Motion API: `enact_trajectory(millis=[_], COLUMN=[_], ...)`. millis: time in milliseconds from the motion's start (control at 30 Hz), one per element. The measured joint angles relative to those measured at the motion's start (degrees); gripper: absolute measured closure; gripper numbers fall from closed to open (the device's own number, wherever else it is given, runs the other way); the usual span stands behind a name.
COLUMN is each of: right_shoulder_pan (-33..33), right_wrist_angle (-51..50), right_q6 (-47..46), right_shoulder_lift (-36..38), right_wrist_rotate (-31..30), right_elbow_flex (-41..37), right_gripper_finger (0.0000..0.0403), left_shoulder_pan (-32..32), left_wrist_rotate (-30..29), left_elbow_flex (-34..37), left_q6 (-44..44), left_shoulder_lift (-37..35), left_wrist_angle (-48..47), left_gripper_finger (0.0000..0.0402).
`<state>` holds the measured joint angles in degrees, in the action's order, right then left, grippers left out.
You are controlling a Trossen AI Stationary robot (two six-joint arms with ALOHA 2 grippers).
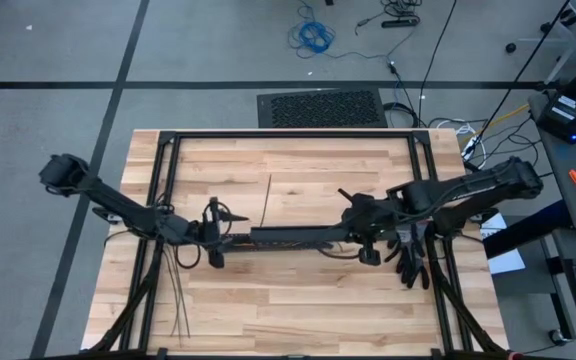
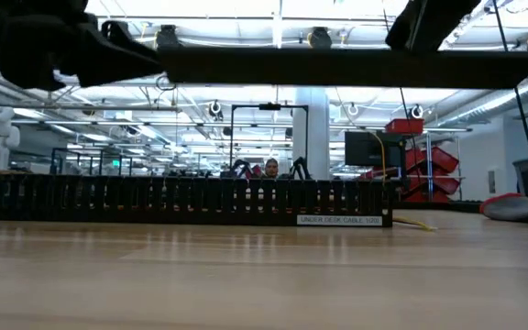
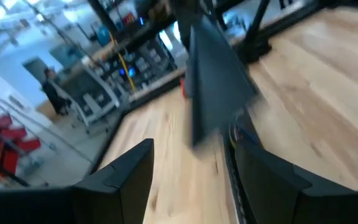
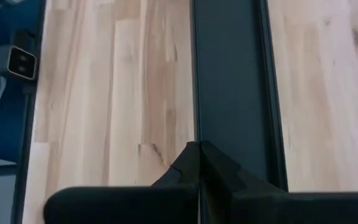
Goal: Ziptie cables
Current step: Close the black cable duct
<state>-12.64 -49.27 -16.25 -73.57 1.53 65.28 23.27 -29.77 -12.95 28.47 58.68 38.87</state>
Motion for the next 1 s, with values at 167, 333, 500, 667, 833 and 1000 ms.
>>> enact_trajectory(millis=[167,333,500,667,833,1000], right_shoulder_pan=[0.04,0.04,0.04,0.04,0.04,0.04], right_wrist_angle=[0.29,0.6,0.27,-1.77,-2.56,-2.98], right_q6=[0.85,1.53,1.5,1.36,1.03,0.92], right_shoulder_lift=[-3.39,-4.25,-3.38,-3.33,-3.33,-3.33], right_wrist_rotate=[0.4,0.85,1.86,1.85,1.86,1.85], right_elbow_flex=[-0.04,-0.07,-0.07,-0.07,-0.07,-0.07], right_gripper_finger=[0.0403,0.0403,0.0402,0.0402,0.0402,0.0402], left_shoulder_pan=[-0.16,-1.37,-2.25,-2.16,-0.86,0.82], left_wrist_rotate=[3.87,5.89,5.89,5.77,3.17,2.36], left_elbow_flex=[0.0,0.0,0.0,0.0,0.0,0.0], left_q6=[2.58,3.58,3.98,3.98,4.92,8.46], left_shoulder_lift=[4.43,8.09,11.72,13.27,13.3,13.3], left_wrist_angle=[8.19,7.91,6.42,7.09,6.65,5.57], left_gripper_finger=[0.0178,0.0178,0.0178,0.0178,0.0178,0.0178])
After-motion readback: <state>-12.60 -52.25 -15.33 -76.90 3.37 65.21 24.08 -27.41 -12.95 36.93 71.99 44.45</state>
